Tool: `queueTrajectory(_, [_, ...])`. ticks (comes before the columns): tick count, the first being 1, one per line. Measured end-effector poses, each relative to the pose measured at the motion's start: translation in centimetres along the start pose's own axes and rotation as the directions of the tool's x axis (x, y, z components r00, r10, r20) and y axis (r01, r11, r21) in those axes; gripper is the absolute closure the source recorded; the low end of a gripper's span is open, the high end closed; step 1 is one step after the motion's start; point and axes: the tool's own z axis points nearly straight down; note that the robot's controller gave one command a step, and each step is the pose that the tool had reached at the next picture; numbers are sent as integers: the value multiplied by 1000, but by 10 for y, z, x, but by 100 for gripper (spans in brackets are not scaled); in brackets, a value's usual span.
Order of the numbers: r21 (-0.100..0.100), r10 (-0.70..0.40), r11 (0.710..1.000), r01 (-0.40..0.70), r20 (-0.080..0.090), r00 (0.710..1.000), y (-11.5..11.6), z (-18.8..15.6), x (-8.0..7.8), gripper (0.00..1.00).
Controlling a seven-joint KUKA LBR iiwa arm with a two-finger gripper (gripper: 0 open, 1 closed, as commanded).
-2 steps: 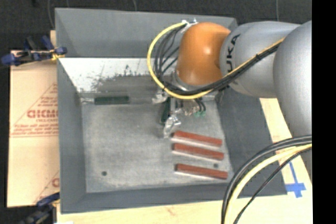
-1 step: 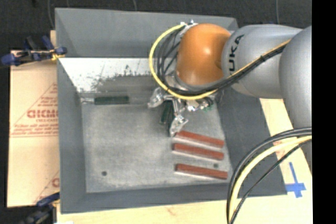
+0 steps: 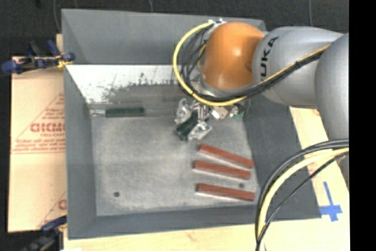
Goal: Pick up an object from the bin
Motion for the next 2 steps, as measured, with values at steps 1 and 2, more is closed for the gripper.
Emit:
queueTrajectory(1, [0,0,1000,0,0,1000,0,0,0,100])
queueTrajectory(2, [1,0,1000,0,0,1000,0,-2,1,100])
